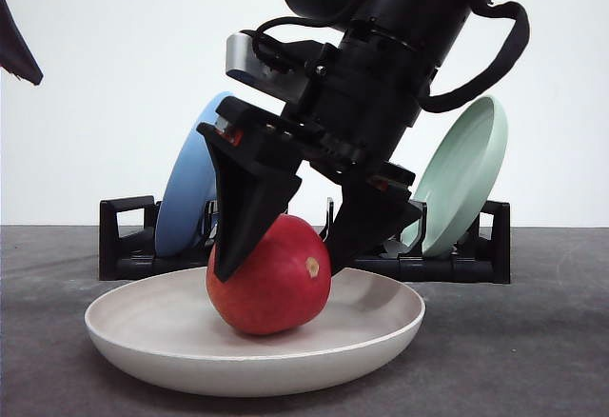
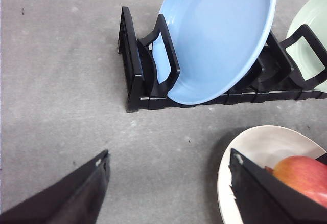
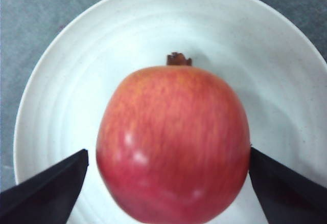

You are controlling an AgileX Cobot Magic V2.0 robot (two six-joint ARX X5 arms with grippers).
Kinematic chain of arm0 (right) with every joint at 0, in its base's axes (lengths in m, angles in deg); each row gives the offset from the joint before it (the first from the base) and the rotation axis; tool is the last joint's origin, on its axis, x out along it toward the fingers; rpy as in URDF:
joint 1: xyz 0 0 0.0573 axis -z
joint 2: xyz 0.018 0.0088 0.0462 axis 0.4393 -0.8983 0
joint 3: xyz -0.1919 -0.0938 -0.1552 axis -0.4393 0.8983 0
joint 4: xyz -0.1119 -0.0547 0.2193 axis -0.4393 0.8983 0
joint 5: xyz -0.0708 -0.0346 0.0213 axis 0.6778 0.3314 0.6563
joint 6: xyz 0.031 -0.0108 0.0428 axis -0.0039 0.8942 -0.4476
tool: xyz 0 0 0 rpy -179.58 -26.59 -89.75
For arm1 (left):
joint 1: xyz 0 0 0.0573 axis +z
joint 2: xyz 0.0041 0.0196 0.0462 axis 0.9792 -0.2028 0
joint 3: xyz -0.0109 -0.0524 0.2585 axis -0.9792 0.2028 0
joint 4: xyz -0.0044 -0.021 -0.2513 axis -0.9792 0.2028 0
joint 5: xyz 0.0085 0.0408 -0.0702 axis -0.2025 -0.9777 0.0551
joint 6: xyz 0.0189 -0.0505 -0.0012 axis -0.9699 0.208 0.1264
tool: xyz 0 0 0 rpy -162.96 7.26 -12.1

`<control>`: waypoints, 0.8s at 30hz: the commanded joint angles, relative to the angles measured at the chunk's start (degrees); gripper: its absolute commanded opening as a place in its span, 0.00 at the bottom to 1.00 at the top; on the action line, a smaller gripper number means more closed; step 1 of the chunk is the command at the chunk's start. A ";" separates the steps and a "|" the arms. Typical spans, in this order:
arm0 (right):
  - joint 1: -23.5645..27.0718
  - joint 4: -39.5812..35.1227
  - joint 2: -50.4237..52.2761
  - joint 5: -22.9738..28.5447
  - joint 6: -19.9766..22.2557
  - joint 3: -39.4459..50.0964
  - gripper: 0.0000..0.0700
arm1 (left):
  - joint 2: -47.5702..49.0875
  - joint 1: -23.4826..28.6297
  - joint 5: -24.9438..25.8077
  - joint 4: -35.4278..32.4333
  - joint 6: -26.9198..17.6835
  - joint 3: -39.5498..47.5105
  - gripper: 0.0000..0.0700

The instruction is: Place pomegranate in white plate

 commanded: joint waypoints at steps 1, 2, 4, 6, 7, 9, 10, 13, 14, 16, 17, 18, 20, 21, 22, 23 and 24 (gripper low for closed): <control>-0.22 -0.75 0.93 0.02 0.34 -1.11 0.90 | -0.37 0.00 0.00 -0.44 0.17 -0.63 0.62; -0.12 -0.94 1.90 0.05 0.77 -1.11 0.90 | -0.37 0.00 0.00 -0.44 0.17 -0.63 0.62; 0.06 -1.46 4.12 0.37 2.24 -1.10 0.88 | -0.37 0.00 0.01 -0.44 0.17 -0.63 0.62; 0.15 -2.91 6.36 1.20 3.01 -0.63 0.88 | -0.37 0.00 0.01 -0.44 0.17 -0.63 0.62; 0.18 -4.44 7.61 1.36 3.36 0.02 0.88 | -0.37 0.00 0.00 -0.44 0.17 -0.63 0.62; 0.50 -8.12 10.16 1.27 3.44 2.02 0.88 | -0.37 0.00 0.02 -0.44 0.17 -0.63 0.62; 0.77 -10.04 11.65 1.27 3.43 3.29 0.87 | -0.37 0.00 0.01 -0.44 0.17 -0.63 0.62; 1.48 -14.23 15.58 1.21 3.43 7.00 0.80 | -0.37 0.00 0.00 -0.44 0.17 -0.63 0.62; 1.88 -14.80 16.77 1.01 3.43 8.05 0.77 | -0.37 0.00 0.00 -0.44 0.17 -0.63 0.62; 2.96 -14.91 19.26 0.70 3.41 9.98 0.77 | -0.37 0.00 0.00 -0.44 0.17 -0.63 0.62; 3.61 -14.89 20.40 0.33 3.34 10.92 0.77 | -0.37 0.00 0.00 -0.44 0.17 -0.63 0.62; 4.41 -14.84 21.58 -0.23 3.16 11.90 0.77 | -0.37 0.00 0.00 -0.44 0.15 -0.63 0.62; 6.17 -14.67 23.93 -0.61 2.35 13.74 0.77 | -0.37 0.00 0.00 -0.41 0.17 -0.63 0.62; 7.22 -14.67 25.17 -0.76 1.82 14.80 0.77 | -0.37 0.00 0.00 -0.40 0.16 -0.63 0.62; 8.24 -14.63 26.29 -1.22 1.43 15.77 0.77 | -0.37 0.00 0.00 -0.38 0.15 -0.63 0.62; 9.32 -14.59 27.44 -1.61 0.97 16.78 0.77 | -0.37 0.00 0.01 -0.36 0.15 -0.63 0.62; 10.51 -14.58 28.66 -1.80 0.40 17.87 0.77 | -0.37 0.00 0.02 -0.33 0.15 -0.63 0.62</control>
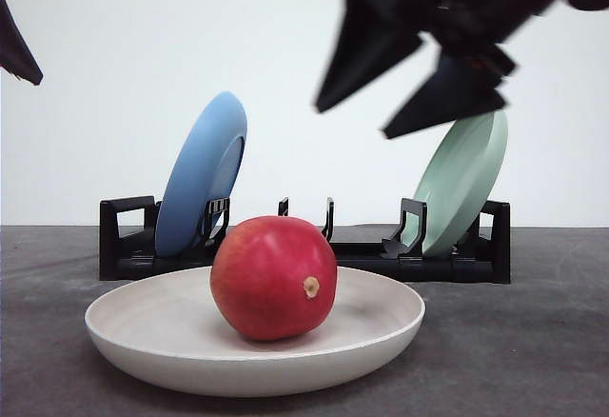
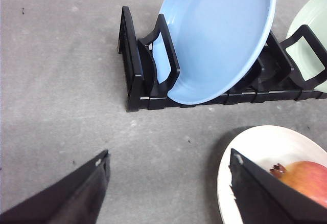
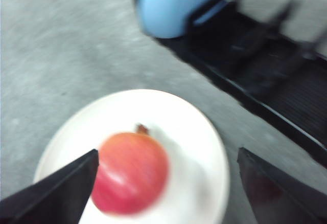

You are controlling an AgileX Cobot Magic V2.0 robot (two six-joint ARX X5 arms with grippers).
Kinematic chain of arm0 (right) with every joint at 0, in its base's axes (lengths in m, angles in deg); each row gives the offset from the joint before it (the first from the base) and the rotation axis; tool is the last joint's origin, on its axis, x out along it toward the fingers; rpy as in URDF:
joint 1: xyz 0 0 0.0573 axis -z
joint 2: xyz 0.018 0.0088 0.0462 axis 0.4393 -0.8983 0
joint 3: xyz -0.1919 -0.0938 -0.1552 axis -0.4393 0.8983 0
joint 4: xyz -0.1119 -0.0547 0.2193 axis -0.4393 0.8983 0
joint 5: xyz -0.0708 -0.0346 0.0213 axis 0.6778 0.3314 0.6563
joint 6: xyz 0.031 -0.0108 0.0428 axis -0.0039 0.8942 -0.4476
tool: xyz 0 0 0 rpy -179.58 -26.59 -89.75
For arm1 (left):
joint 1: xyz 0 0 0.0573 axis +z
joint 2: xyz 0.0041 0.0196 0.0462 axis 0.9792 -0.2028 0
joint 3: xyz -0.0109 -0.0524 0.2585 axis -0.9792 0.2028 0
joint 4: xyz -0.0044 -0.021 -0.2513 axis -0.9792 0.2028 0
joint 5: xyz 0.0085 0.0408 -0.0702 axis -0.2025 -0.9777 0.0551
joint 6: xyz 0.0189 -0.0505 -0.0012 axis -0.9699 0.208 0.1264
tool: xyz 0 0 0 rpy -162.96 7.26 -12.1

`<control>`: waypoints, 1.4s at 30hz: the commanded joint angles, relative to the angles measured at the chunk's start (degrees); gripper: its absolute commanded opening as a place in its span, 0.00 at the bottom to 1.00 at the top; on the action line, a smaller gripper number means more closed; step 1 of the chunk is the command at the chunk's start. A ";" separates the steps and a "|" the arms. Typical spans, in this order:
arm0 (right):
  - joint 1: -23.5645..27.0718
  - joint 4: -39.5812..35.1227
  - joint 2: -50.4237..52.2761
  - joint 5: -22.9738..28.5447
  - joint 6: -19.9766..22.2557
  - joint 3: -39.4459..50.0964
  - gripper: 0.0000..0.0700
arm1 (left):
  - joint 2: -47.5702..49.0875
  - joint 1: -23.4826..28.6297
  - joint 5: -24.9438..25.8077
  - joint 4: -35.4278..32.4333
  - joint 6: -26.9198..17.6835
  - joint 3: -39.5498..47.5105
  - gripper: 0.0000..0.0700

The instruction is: Place pomegranate in white plate

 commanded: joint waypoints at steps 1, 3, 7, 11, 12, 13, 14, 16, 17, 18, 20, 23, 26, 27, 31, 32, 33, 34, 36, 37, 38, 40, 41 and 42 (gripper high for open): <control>1.29 -0.24 1.23 -0.30 -1.85 1.40 0.77 | -0.37 0.00 0.03 -0.34 0.04 -0.63 0.62; 3.86 0.13 3.84 -0.06 -2.46 3.79 0.77 | -0.37 0.00 0.03 -0.10 0.02 -0.63 0.62; 8.79 0.44 8.66 -0.06 -3.32 8.39 0.77 | -0.37 0.00 0.02 0.95 0.02 -0.63 0.62; 13.70 2.11 13.21 -0.05 -3.55 12.18 0.77 | -0.37 0.00 0.01 1.55 0.00 -0.63 0.62; 14.92 2.71 14.29 -0.07 -3.55 12.94 0.77 | -0.37 0.00 0.01 1.69 0.00 -0.63 0.62; 15.95 3.11 15.20 -0.08 -3.55 13.64 0.77 | -0.37 0.00 0.01 1.80 0.00 -0.63 0.62; 16.94 3.37 16.08 -0.08 -3.57 14.35 0.77 | -0.37 0.00 0.01 1.91 0.01 -0.63 0.62; 18.71 3.50 17.52 -0.01 -3.63 15.62 0.77 | -0.37 0.00 0.01 2.05 0.02 -0.63 0.62; 19.39 3.48 17.86 0.02 -3.64 15.92 0.77 | -0.37 0.00 0.01 2.06 0.03 -0.63 0.62; 20.00 3.44 18.00 0.02 -3.67 16.01 0.77 | -0.37 0.00 0.01 2.06 0.04 -0.63 0.62; 20.56 2.98 18.02 -0.34 -3.69 15.97 0.77 | -0.37 0.00 0.03 2.17 0.08 -0.63 0.62; 20.61 3.00 18.04 -0.41 -3.72 15.93 0.69 | -0.35 0.00 0.03 2.46 0.06 -0.64 0.56; 20.61 3.05 18.04 0.17 -3.65 15.93 0.01 | -0.32 0.00 0.04 2.34 0.05 -0.66 0.00; 20.61 2.87 18.04 0.64 -3.50 15.93 0.03 | -0.31 0.00 0.07 2.08 0.06 -0.66 0.02; 20.61 2.53 18.04 1.36 -3.41 15.93 0.02 | -0.26 0.00 0.06 2.58 0.03 -0.69 0.00; 20.61 2.52 18.04 1.35 -3.41 15.93 0.02 | -0.21 0.00 0.05 3.05 -0.07 -0.70 0.00; 20.61 2.46 18.04 1.35 -3.41 15.93 0.02 | -0.20 0.02 0.03 3.34 -0.32 -0.70 0.00; 20.61 2.43 18.04 1.35 -3.41 15.93 0.02 | -0.21 0.01 0.03 3.42 -0.36 -0.69 0.00; 20.61 2.42 18.04 1.37 -3.41 15.93 0.02 | -0.22 0.00 0.03 3.34 -0.35 -0.68 0.00; 20.61 2.39 18.04 1.41 -3.41 15.93 0.02 | -0.21 0.00 0.03 3.38 -0.35 -0.69 0.00; 20.61 2.36 18.04 1.44 -3.41 15.93 0.02 | -0.20 0.00 0.03 3.41 -0.35 -0.70 0.00; 20.61 2.38 18.04 1.47 -3.41 15.93 0.02 | -0.22 0.00 0.03 3.38 -0.35 -0.68 0.00; 20.61 2.38 18.04 1.48 -3.41 15.93 0.02 | -0.22 0.00 0.03 3.38 -0.35 -0.68 0.00; 20.61 2.38 18.04 1.46 -3.41 15.93 0.02 | -0.22 0.00 0.03 3.38 -0.35 -0.68 0.00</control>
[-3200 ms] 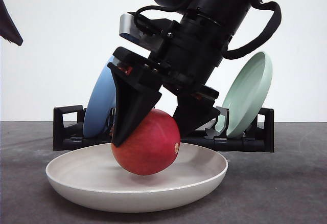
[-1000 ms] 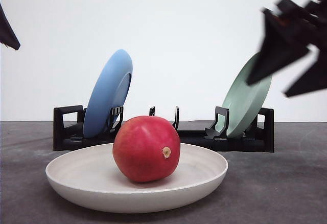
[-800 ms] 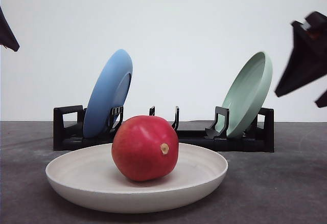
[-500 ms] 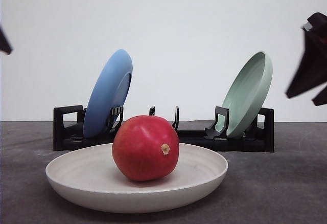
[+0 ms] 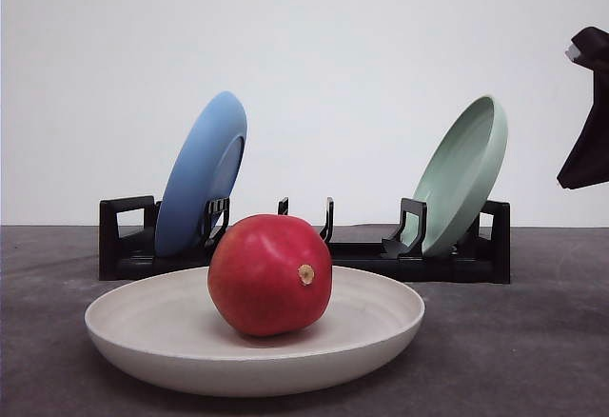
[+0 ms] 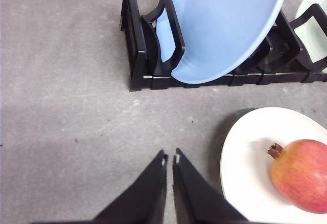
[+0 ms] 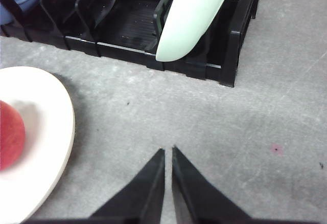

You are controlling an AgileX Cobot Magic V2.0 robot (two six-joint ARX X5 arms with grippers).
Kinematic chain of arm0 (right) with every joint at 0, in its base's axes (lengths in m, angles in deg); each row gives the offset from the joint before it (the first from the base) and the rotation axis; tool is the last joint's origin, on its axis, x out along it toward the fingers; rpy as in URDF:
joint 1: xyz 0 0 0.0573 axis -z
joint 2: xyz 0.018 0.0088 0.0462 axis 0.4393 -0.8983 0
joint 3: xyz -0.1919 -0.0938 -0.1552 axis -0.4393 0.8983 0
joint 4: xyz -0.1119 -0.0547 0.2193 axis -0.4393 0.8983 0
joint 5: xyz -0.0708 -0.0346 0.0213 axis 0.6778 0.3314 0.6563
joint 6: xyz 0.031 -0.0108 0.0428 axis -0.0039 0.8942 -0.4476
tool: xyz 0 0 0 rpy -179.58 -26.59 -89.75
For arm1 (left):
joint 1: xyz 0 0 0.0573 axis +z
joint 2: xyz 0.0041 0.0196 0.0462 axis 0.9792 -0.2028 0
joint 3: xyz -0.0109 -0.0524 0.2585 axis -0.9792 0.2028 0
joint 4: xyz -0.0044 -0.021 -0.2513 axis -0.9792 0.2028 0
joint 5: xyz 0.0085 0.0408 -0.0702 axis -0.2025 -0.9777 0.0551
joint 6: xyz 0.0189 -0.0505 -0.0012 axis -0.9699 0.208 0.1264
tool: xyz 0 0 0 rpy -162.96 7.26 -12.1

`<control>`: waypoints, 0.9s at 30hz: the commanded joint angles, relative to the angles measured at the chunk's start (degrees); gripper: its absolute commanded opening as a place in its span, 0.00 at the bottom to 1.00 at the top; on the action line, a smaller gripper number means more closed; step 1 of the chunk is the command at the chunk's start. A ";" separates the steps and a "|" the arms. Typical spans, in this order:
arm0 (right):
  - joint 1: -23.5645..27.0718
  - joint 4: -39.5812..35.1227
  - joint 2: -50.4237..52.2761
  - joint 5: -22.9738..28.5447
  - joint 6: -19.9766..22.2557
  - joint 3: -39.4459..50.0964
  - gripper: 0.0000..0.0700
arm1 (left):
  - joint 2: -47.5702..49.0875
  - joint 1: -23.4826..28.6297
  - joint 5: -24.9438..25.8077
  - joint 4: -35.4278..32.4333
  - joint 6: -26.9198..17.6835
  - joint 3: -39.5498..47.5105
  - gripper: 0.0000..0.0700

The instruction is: Place pomegranate in white plate

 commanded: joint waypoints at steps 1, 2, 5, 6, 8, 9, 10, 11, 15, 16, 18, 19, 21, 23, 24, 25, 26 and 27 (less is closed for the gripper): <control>-0.22 -0.59 -0.33 0.17 0.07 -0.26 0.02 | -0.22 0.00 0.02 -0.42 -0.35 -0.68 0.00; -0.22 -0.59 -0.33 0.17 0.07 -0.26 0.02 | -0.21 0.01 0.02 -0.41 -0.35 -0.68 0.00; -0.22 -0.59 -0.33 0.19 0.07 -0.26 0.02 | 0.27 0.49 0.03 -0.50 -0.35 -0.51 0.00; -0.22 -0.59 -0.33 0.18 0.07 -0.26 0.02 | 0.45 0.75 0.04 -0.71 -0.35 -0.24 0.00; -0.22 -0.59 -0.33 0.20 0.07 -0.26 0.02 | 1.79 1.55 0.01 -1.60 -1.13 1.05 0.00; -0.22 -0.59 -0.33 0.20 0.07 -0.26 0.02 | 2.91 2.15 -0.02 -2.55 -3.70 2.11 0.00; -0.22 -0.59 -0.33 0.20 0.07 -0.26 0.02 | 4.25 2.87 -0.02 -3.73 -4.71 3.36 0.00; -0.22 -0.59 -0.33 0.20 0.07 -0.26 0.02 | 5.73 3.66 -0.02 -5.07 -5.17 4.77 0.00; -0.22 -0.59 -0.33 0.20 0.07 -0.26 0.02 | 12.85 7.45 -0.02 -11.14 -5.40 11.95 0.00; -0.22 -0.59 -0.33 0.20 0.07 -0.26 0.02 | 14.79 8.28 -0.02 -12.47 -5.48 13.87 0.00; -0.22 -0.59 -0.33 0.20 0.07 -0.26 0.02 | 18.77 9.75 -0.04 -14.64 -5.57 17.75 0.00; -0.22 -0.59 -0.33 0.20 0.07 -0.26 0.02 | 20.88 10.37 -0.04 -15.42 -5.57 19.71 0.00; -0.22 -0.59 -0.33 0.20 0.07 -0.26 0.02 | 25.02 11.34 -0.08 -16.69 -5.56 23.41 0.00; -0.22 -0.59 -0.33 0.20 0.07 -0.26 0.02 | 29.14 11.93 -0.19 -17.18 -5.55 26.69 0.00; -0.22 -0.59 -0.33 0.20 0.07 -0.26 0.02 | 31.04 12.16 -0.23 -17.18 -5.55 28.02 0.00; -0.22 -0.59 -0.33 0.20 0.07 -0.26 0.02 | 32.84 12.37 -0.34 -17.16 -5.56 29.20 0.00; -0.22 -0.59 -0.33 0.20 0.07 -0.26 0.02 | 34.57 12.58 -0.48 -17.14 -5.63 30.30 0.00; -0.22 -0.59 -0.33 0.20 0.07 -0.26 0.02 | 36.15 12.77 -0.65 -17.17 -5.86 31.29 0.00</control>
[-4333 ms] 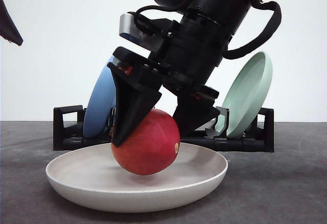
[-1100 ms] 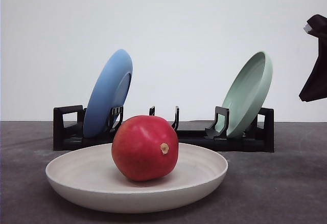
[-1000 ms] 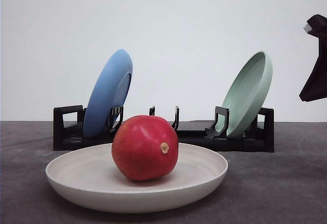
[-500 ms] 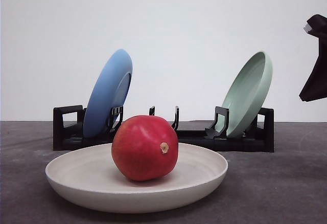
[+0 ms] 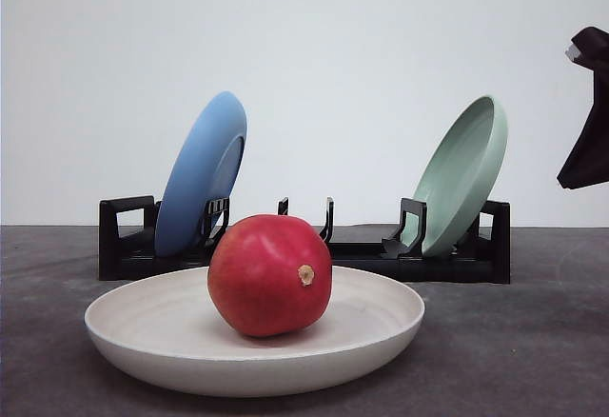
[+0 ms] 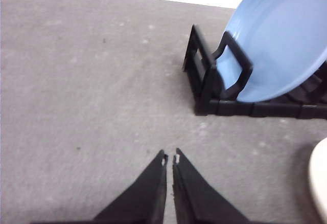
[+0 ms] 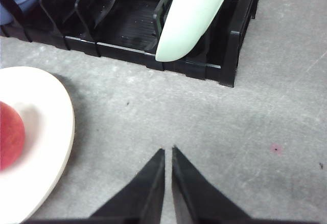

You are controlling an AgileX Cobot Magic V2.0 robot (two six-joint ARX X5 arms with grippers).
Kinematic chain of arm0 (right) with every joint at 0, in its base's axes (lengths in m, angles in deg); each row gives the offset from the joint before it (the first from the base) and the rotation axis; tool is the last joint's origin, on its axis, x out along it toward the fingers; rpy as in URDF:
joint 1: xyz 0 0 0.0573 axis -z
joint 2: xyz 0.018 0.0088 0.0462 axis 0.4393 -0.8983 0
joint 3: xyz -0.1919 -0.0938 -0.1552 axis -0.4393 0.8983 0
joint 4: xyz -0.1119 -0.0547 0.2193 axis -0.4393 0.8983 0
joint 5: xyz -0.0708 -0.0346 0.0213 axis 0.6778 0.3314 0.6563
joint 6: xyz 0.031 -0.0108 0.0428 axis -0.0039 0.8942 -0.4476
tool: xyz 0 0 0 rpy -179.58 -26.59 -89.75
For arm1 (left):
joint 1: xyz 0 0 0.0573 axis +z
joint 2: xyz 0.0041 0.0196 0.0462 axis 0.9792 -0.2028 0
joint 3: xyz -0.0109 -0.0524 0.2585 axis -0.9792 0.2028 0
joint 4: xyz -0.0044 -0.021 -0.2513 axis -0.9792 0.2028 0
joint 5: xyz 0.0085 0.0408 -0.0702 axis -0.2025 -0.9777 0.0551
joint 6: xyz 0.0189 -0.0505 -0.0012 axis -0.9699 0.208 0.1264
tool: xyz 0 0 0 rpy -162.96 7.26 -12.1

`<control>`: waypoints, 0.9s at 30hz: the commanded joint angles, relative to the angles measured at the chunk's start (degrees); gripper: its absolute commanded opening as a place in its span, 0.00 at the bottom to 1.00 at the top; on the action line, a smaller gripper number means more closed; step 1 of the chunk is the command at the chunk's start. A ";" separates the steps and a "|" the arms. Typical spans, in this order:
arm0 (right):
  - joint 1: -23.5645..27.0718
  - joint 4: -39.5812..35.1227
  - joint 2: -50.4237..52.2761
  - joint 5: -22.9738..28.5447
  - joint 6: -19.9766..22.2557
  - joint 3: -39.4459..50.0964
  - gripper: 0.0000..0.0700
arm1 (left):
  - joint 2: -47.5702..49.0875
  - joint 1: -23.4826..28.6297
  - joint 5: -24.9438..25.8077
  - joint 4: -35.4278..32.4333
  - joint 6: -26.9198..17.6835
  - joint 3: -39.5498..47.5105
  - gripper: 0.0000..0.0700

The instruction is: Place pomegranate in white plate

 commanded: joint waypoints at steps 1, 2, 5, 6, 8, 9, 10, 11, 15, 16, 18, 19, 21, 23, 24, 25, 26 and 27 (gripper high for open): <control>-0.22 -0.59 -0.33 0.17 0.05 -0.26 0.02 | 2.27 0.35 -0.67 -1.06 -1.24 1.05 0.00; -0.22 -0.59 -0.33 0.17 0.05 -0.26 0.02 | 3.49 0.45 -1.07 -1.02 -1.39 1.74 0.00; -0.22 -0.59 -0.33 0.17 0.05 -0.26 0.02 | 6.30 0.45 -3.54 -1.21 -1.10 3.39 0.00; -0.22 -0.61 -0.33 0.17 0.05 -0.26 0.02 | 6.50 0.45 -4.23 -1.86 -1.06 3.73 0.00; -0.22 -0.59 -0.33 0.17 0.05 -0.26 0.02 | 6.56 0.45 -4.91 -2.47 -1.19 4.09 0.00; -0.22 -0.59 -0.33 0.17 0.05 -0.26 0.02 | 6.56 0.45 -4.98 -2.37 -1.30 4.09 0.00; -0.22 -0.61 -0.33 0.20 0.05 -0.26 0.02 | 6.56 0.44 -5.22 -2.35 -1.43 4.09 0.00; -0.22 -0.63 -0.33 0.21 0.05 -0.26 0.02 | 6.56 0.43 -5.51 -2.36 -1.56 4.08 0.00; -0.22 -0.63 -0.33 0.20 0.05 -0.26 0.02 | 6.56 0.32 -5.82 -2.36 -1.82 4.08 0.00; -0.22 -0.63 -0.33 0.20 0.05 -0.26 0.02 | 6.56 0.28 -5.81 -2.38 -1.90 4.08 0.00; -0.22 -0.62 -0.33 0.20 0.05 -0.26 0.02 | 6.56 0.27 -5.81 -2.42 -1.82 4.06 0.00; -0.22 -0.61 -0.33 0.20 0.05 -0.26 0.02 | 6.56 0.27 -5.81 -2.43 -1.79 4.06 0.00; -0.22 -0.61 -0.33 0.20 0.05 -0.26 0.02 | 6.49 0.27 -5.81 -2.41 -1.79 4.06 0.00; -0.22 -0.63 -0.33 0.19 0.05 -0.26 0.02 | 6.49 0.27 -5.81 -2.40 -1.79 4.06 0.00; -0.24 -0.62 -0.33 0.18 0.05 -0.26 0.02 | 6.49 0.27 -5.81 -2.40 -1.79 4.06 0.00; -0.23 -0.61 -0.33 0.18 0.05 -0.26 0.02 | 6.49 0.27 -5.81 -2.40 -1.79 4.06 0.00; -0.22 -0.61 -0.33 0.20 0.05 -0.26 0.02 | 6.49 0.27 -5.81 -2.40 -1.79 4.06 0.00; -0.22 -0.61 -0.33 0.21 0.05 -0.26 0.02 | 6.49 0.27 -5.81 -2.40 -1.79 4.06 0.00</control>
